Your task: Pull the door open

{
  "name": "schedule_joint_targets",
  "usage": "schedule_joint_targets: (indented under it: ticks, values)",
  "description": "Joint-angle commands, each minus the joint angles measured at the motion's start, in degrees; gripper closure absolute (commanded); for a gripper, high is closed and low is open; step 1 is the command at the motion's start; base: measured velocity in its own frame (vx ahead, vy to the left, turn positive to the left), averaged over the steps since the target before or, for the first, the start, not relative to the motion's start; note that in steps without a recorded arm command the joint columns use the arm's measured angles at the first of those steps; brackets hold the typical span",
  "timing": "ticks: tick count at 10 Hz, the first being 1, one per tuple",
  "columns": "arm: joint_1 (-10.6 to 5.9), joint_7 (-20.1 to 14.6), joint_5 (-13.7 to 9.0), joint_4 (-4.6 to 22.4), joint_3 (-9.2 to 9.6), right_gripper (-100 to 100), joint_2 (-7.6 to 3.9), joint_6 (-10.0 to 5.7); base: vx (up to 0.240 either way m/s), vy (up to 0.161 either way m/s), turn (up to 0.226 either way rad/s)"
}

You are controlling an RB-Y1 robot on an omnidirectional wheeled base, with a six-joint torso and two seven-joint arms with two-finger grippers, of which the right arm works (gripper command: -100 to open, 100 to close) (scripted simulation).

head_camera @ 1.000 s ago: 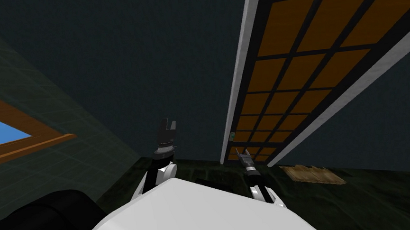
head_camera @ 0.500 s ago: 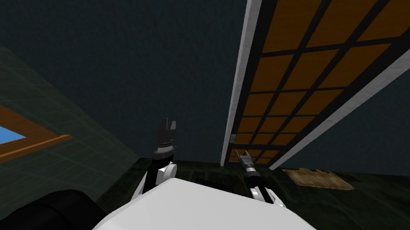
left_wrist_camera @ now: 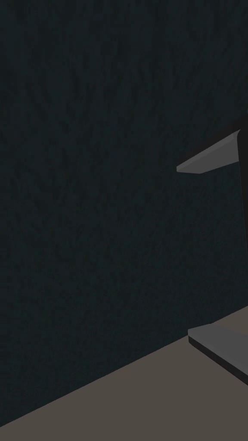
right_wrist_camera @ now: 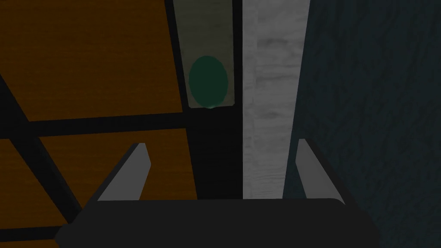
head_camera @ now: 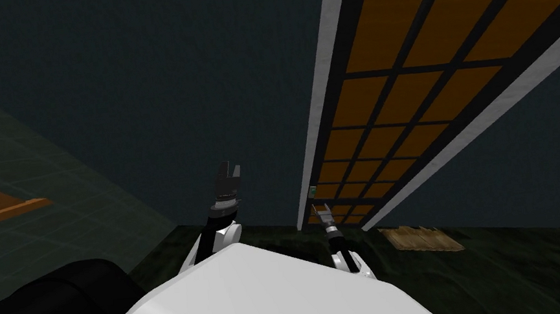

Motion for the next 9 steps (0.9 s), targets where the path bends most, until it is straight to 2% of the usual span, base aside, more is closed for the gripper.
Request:
schedule_joint_targets:
  ticks: [1,3,6,9]
  values:
    - [0.5,0.53,1.71,-0.64,1.18,-100,1.63,0.07,0.162,-0.057,-0.257]
    - [0.5,0.53,1.71,-0.64,1.18,-100,1.63,0.07,0.091,-0.031,-0.021]
    - [0.58,1.31,4.22,-1.31,2.85,-100,4.57,0.6,0.142,-0.005,-0.247]
    - [0.63,1.73,5.57,-1.67,3.75,-100,6.38,0.89,0.194,0.022,-0.246]
